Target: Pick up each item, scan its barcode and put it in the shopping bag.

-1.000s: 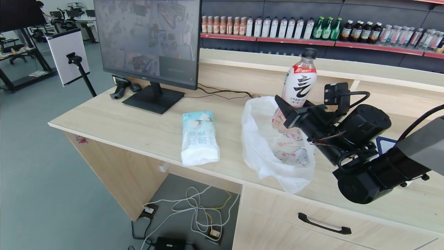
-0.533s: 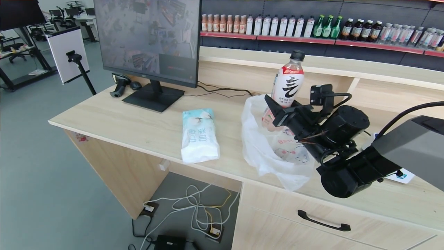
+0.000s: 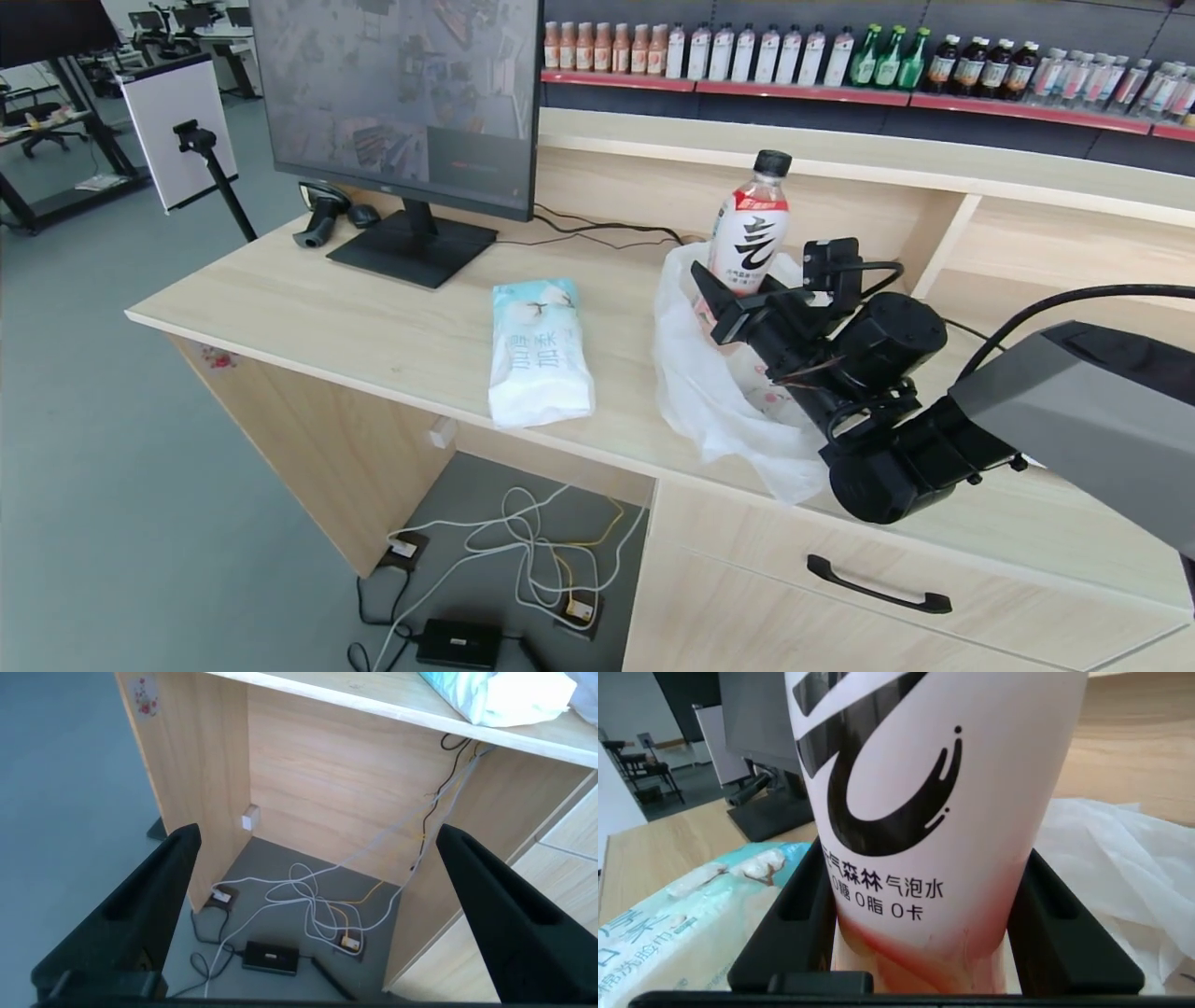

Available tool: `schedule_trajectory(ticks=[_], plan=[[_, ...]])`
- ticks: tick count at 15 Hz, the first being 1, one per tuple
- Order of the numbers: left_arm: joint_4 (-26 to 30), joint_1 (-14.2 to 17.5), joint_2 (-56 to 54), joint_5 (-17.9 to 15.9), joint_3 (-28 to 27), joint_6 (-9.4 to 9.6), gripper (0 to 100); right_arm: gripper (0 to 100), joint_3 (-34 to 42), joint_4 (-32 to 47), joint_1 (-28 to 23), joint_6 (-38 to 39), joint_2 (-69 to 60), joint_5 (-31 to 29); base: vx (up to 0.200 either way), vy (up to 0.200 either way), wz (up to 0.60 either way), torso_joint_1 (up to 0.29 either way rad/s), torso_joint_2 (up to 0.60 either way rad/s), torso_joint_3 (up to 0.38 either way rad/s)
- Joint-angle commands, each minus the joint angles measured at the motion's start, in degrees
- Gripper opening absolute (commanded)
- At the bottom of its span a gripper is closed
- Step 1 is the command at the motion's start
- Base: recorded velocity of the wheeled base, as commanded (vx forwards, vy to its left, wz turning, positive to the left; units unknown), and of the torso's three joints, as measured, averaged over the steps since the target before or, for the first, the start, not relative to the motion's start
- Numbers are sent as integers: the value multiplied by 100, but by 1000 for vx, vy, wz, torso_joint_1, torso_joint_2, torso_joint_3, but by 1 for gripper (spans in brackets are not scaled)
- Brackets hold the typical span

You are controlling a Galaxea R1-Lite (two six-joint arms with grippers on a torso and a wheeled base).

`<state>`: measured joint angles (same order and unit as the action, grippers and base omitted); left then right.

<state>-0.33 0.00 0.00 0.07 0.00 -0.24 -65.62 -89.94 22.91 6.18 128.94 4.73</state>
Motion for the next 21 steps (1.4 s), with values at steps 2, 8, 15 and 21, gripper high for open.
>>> schedule_trajectory(ticks=[2,8,15,21], plan=[[-20,0,0,1,0,7,100,0,-82,-6,30,-12,123,2,0,0,0,0,0,0],[-20,0,0,1,0,7,100,0,-390,-6,91,-196,430,2,0,0,0,0,0,0],[-29,0,0,1,0,16,100,0,-364,-6,91,-381,562,2,0,0,0,0,0,0],[-29,0,0,-7,0,16,100,0,-346,-6,91,-381,632,2,0,0,0,0,0,0]])
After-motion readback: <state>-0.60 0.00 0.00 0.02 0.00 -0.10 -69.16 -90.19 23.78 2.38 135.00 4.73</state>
